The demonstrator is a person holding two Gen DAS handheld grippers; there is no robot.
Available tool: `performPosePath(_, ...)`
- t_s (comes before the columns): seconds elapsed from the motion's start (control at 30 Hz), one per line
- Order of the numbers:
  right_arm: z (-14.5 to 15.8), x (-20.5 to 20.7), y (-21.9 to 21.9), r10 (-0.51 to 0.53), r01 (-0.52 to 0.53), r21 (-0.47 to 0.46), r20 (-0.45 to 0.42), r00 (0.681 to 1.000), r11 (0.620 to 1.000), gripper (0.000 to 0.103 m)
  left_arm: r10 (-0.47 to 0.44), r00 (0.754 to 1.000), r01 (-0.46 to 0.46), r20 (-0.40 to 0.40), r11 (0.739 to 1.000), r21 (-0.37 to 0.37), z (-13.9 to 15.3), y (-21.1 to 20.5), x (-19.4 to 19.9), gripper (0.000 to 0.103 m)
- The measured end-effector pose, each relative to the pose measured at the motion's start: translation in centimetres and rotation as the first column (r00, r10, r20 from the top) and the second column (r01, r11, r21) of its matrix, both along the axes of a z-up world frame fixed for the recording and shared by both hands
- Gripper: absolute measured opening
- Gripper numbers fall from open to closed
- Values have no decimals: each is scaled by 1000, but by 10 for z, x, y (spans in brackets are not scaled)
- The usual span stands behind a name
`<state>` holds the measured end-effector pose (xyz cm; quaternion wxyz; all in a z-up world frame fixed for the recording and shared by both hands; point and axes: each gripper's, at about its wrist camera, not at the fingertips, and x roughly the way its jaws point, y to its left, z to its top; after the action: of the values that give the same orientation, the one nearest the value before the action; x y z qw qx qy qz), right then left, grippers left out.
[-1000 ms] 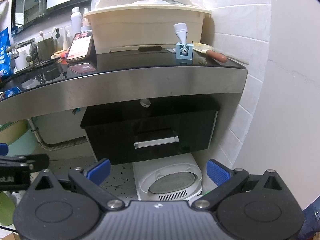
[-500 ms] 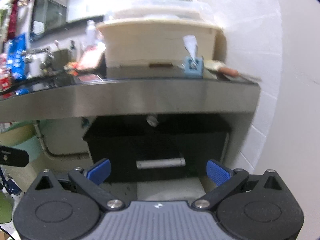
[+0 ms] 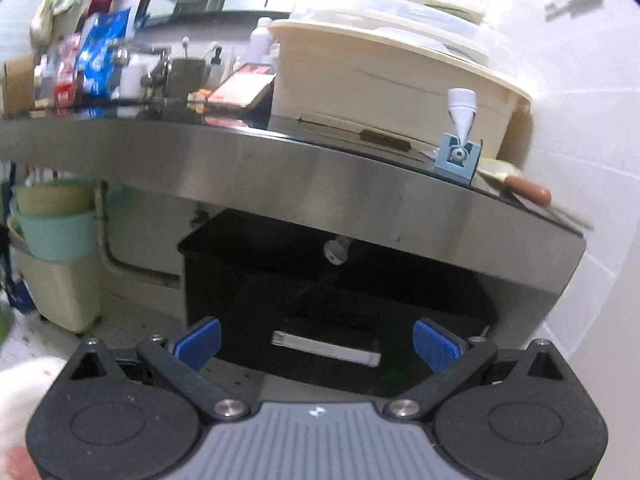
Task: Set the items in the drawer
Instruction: 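Lower the right tool to the white drawer handle and close on it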
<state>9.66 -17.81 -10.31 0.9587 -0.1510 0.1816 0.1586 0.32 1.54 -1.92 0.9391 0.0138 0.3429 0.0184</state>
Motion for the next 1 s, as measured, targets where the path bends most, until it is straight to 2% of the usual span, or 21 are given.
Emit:
performPosePath(0.2,-6,21,9,79,-79,-96,0,997,992,103,5,1000,-5,2,1000,-23,-1,6,0,98)
performPosePath(0.4,-21,41,22,193,-191,-235,-14,981,953,103,1,1000,-1,-5,1000,-19,-4,8,-1,98)
performPosePath(0.63,-55,61,38,290,-298,-456,-88,953,839,103,11,1000,-12,-15,1000,-10,-8,12,0,98)
performPosePath(0.83,-85,73,47,369,-387,-574,-154,916,721,103,9,1000,-9,-26,1000,3,-11,12,0,98)
performPosePath(1.0,-104,90,59,386,-436,-640,-227,894,633,103,5,1000,-5,-24,1000,17,-12,11,-2,98)
